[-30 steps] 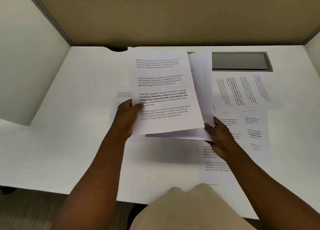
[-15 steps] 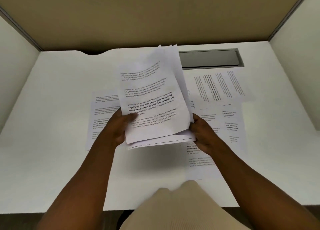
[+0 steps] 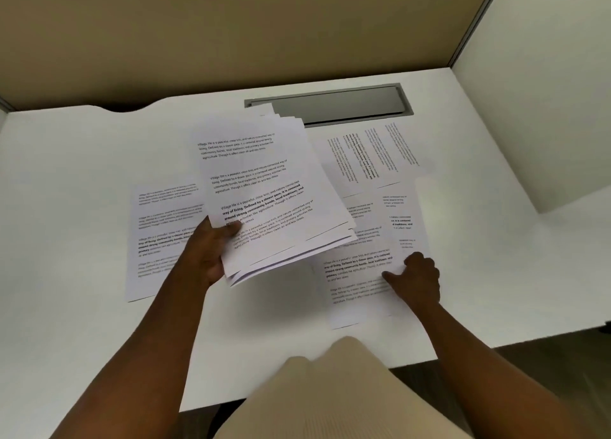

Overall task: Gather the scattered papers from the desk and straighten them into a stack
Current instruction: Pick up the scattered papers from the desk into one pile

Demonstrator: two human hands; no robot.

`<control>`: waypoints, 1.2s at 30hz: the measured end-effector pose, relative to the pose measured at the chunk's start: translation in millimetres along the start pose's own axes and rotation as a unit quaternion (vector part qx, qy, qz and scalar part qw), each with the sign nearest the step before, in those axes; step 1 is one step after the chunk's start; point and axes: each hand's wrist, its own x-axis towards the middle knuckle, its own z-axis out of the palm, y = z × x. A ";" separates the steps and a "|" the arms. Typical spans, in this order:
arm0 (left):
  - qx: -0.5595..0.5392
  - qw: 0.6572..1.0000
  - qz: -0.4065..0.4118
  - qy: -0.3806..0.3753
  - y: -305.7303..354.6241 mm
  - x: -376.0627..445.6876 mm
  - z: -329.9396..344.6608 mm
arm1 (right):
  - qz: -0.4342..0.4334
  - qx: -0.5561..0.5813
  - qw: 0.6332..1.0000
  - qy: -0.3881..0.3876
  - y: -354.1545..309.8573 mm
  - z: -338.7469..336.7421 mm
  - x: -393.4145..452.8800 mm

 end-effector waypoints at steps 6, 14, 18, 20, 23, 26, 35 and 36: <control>0.019 1.000 0.005 0.002 -6.2 -2.6 4.8 | 0.000 -0.030 0.999 -0.012 18.4 8.6 -9.5; 0.056 0.998 0.019 0.016 -9.1 -3.4 4.6 | -0.029 0.024 0.999 0.000 12.6 -3.1 -7.6; 0.066 0.997 0.023 0.028 -7.7 -3.9 -2.0 | -0.099 0.044 0.992 0.061 -10.8 -47.6 -6.2; 0.064 0.997 0.025 0.036 -7.6 -2.9 -5.8 | -0.135 0.041 0.984 0.106 -26.4 -79.5 -6.9; 0.059 0.997 0.027 0.044 -8.2 -0.8 -11.6 | -0.181 0.040 0.968 0.167 -45.8 -124.2 -12.4; 0.059 0.996 0.025 0.054 -8.7 0.3 -14.4 | -0.211 0.027 0.956 0.202 -61.3 -159.6 -20.7; 0.065 0.997 0.016 0.042 -6.7 3.5 -9.4 | -0.199 0.368 0.900 0.125 -96.5 -198.1 -33.1; 0.064 0.997 0.013 0.035 -7.0 2.5 -7.1 | -0.192 0.427 0.880 0.077 -99.9 -192.2 -32.1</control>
